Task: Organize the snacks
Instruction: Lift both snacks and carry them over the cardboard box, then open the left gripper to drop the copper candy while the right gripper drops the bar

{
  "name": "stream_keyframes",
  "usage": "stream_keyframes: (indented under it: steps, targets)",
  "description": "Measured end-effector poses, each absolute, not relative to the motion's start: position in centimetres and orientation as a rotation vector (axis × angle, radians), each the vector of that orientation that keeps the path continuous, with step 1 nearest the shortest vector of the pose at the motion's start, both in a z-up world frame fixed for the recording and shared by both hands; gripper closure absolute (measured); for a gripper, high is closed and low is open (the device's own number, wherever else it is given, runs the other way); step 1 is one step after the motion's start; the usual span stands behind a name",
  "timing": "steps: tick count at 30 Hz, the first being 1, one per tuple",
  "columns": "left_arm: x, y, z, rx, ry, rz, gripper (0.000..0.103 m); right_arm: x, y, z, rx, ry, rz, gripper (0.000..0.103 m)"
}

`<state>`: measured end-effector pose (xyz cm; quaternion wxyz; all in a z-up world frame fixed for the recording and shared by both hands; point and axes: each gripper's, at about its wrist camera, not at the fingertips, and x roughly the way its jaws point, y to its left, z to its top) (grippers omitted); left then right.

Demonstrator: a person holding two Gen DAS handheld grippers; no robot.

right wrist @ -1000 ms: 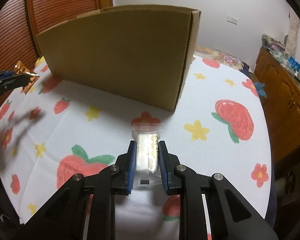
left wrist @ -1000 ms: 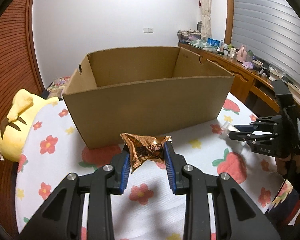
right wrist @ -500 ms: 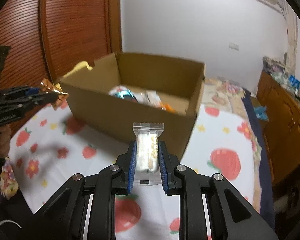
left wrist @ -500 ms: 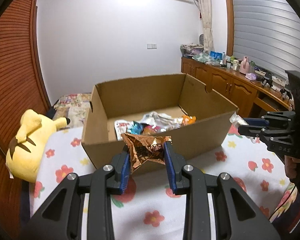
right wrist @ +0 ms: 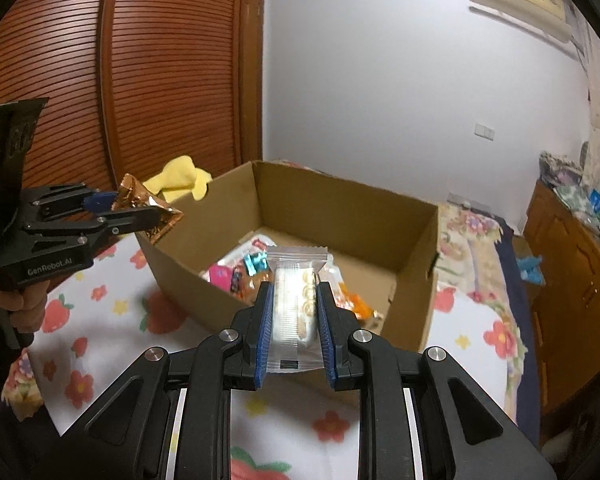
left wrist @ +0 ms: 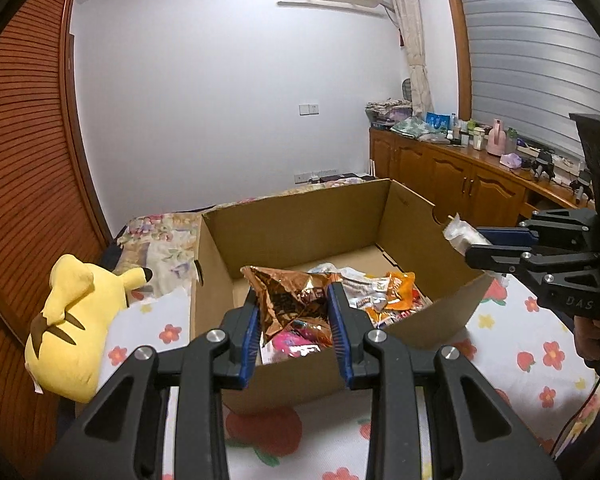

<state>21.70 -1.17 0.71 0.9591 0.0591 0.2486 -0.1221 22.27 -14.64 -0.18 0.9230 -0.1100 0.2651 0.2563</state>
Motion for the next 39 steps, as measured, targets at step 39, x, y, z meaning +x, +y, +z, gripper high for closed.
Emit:
stream_keyframes:
  steps: [39]
  targets:
    - [29.8,-1.1,-1.7,0.096,0.589,-0.186,0.056,32.6,-12.3,-1.1,-0.231,0.616,0.409,0.084]
